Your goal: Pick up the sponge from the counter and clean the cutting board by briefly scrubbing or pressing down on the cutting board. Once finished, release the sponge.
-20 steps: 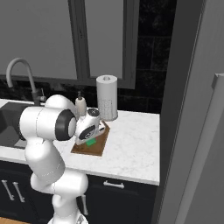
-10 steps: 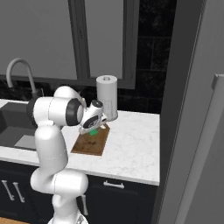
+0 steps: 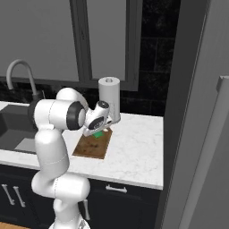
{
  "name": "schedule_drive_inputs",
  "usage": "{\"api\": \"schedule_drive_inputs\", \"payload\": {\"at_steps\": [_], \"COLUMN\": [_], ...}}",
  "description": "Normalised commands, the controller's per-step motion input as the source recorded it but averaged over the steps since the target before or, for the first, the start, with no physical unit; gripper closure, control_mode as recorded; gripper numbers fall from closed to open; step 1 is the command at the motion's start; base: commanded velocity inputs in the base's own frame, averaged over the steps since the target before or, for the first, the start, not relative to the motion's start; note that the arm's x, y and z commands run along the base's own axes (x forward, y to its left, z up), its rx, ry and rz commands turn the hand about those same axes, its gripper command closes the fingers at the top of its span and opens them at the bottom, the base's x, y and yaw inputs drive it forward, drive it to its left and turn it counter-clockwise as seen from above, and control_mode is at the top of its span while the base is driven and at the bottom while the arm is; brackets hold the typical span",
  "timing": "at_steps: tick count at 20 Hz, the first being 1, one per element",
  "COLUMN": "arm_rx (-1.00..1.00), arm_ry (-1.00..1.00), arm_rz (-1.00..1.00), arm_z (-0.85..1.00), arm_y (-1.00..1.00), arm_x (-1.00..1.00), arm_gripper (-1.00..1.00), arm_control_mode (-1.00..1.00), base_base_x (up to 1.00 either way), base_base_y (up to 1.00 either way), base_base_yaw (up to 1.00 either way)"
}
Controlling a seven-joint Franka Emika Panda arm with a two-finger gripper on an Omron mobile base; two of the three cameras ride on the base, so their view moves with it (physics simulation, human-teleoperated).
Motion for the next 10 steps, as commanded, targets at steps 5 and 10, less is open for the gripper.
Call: {"api": "schedule_drive_inputs", "payload": {"at_steps": [5,10], "arm_rx": [0.0,-0.02], "arm_ry": [0.0,0.14], "arm_rz": [-0.03,-0.02], "arm_z": [0.03,0.13], "arm_y": [-0.29,-0.15], "arm_x": [-0.37,-0.03], "arm_gripper": [1.0,1.0], "arm_control_mode": [-1.0,-1.0], "base_base_x": [0.0,0.0], "base_base_y": [0.0,0.0], "base_base_yaw": [0.0,0.0]}}
